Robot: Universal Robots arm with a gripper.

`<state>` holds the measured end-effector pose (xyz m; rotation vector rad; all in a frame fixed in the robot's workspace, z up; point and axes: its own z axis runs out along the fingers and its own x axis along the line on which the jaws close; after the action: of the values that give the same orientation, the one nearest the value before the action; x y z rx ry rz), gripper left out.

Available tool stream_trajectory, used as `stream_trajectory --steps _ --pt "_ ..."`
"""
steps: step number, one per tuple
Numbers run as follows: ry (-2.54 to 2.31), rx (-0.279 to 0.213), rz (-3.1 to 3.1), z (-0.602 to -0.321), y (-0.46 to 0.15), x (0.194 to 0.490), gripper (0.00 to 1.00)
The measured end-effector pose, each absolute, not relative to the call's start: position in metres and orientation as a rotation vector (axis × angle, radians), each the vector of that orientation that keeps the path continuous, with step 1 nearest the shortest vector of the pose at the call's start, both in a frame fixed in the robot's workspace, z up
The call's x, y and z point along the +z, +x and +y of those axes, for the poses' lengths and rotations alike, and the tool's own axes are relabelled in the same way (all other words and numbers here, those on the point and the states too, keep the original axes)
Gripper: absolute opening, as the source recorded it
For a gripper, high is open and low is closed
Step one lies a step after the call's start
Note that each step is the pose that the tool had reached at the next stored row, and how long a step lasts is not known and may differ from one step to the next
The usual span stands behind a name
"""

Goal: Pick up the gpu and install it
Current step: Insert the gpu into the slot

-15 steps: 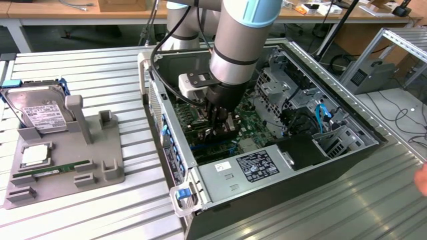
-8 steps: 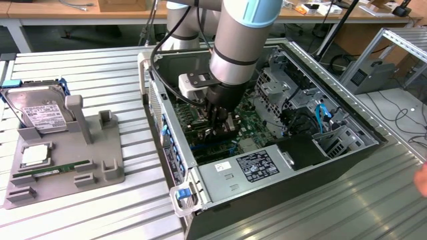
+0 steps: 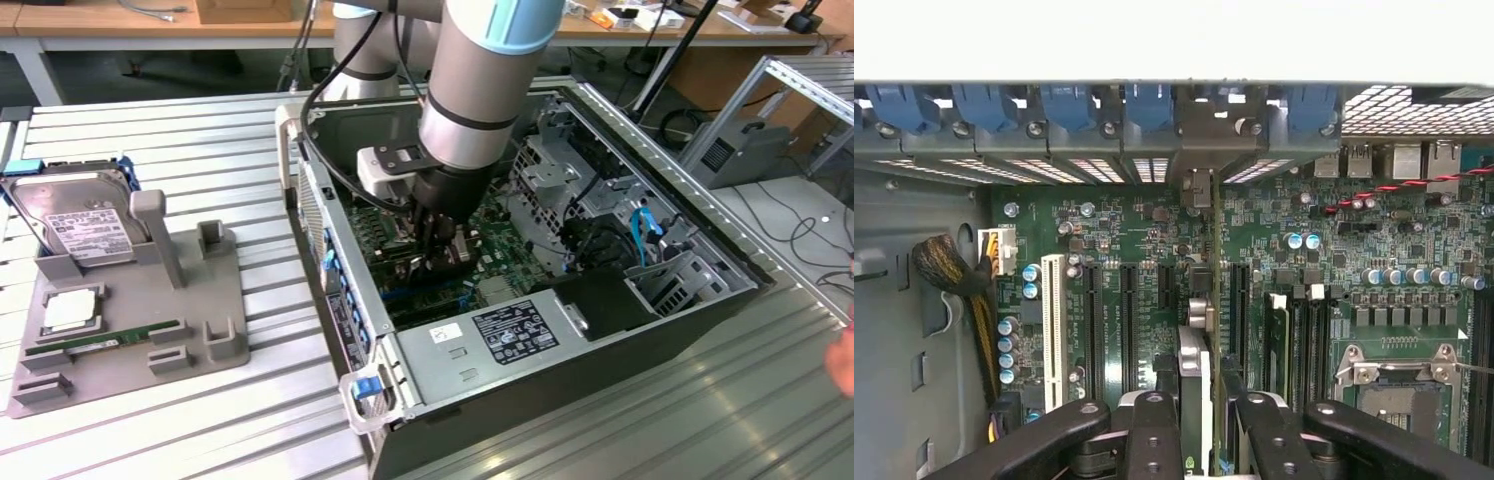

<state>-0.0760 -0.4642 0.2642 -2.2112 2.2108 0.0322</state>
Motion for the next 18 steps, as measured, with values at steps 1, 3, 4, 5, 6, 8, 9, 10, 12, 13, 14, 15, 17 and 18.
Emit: stream_trajectory --steps 1,3,4,5,6,8,9,10,12,13,14,15,17,18 --pt "-2.211 0.032 2.211 -0.4642 -0.076 0.264 0.27" --pt "-2.211 0.032 2.211 -0.4642 -0.076 0.2638 0.27" --pt "-2.211 0.032 2.211 -0.4642 -0.076 0.2637 0.27" --pt "-2.211 0.032 2.211 -0.4642 -0.0761 0.2638 0.27" --pt "-2.21 0.032 2.21 -0.4641 -0.0761 0.2641 0.27" --pt "-2.211 0.032 2.21 -0.4641 -0.0763 0.2655 0.27" --pt "-2.211 0.032 2.21 -0.4641 -0.0764 0.2661 0.27" --pt "-2.21 0.032 2.21 -0.4641 -0.0764 0.2663 0.27" --pt "-2.211 0.032 2.21 -0.4641 -0.0764 0.2668 0.27" --pt "-2.211 0.032 2.21 -0.4641 -0.0764 0.2669 0.27" --pt "-2.211 0.032 2.21 -0.4641 -0.0764 0.2669 0.27" --pt "-2.21 0.033 2.21 -0.4641 -0.0765 0.2669 0.27" --pt "-2.208 0.039 2.207 -0.4641 -0.0767 0.267 0.27" --pt "-2.207 0.04 2.207 -0.464 -0.0767 0.2669 0.27"
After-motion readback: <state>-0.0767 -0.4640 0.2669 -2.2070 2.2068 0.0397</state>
